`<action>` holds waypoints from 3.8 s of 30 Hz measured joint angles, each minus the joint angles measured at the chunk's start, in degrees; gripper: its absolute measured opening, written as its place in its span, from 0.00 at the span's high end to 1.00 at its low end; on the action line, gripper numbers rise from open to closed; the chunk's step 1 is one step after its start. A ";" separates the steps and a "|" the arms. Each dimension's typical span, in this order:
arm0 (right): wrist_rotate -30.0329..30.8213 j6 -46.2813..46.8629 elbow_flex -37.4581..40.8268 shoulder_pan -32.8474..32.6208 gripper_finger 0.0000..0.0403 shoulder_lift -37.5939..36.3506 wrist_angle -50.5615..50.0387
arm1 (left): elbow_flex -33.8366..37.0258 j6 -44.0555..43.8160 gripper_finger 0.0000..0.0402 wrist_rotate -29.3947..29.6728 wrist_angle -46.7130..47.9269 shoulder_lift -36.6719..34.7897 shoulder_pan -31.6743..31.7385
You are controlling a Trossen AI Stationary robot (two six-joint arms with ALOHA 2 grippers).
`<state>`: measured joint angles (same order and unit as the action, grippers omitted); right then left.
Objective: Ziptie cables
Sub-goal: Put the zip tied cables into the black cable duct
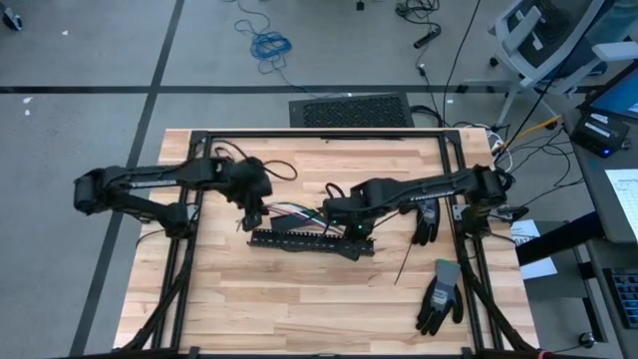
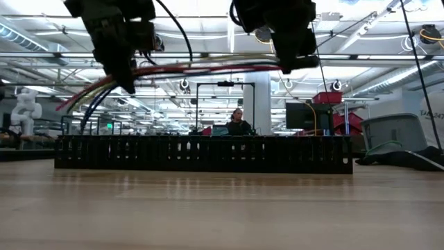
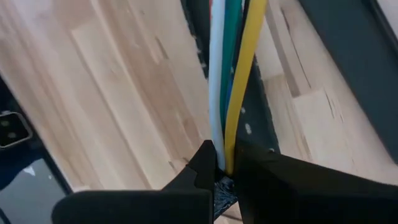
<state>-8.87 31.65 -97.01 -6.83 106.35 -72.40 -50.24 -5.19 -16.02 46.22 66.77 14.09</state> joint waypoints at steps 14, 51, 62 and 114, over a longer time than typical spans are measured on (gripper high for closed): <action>2.96 -1.67 3.49 -0.34 0.98 3.05 -0.91 | -0.02 -0.51 0.96 11.48 -3.07 8.06 -11.34; -0.09 -0.84 16.24 -1.03 0.99 2.86 15.92 | 5.16 -2.76 0.96 13.50 -7.91 17.18 -20.37; 0.84 -0.97 18.33 -1.01 0.99 2.62 18.64 | 5.27 1.62 0.96 13.39 -7.42 17.22 -20.48; -0.63 -17.63 17.26 1.25 0.77 11.82 12.17 | 5.59 1.55 0.85 13.11 -5.24 17.28 -20.55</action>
<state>-9.50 14.02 -79.75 -5.58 118.17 -60.22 -44.65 -3.64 -2.92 40.98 84.05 -6.46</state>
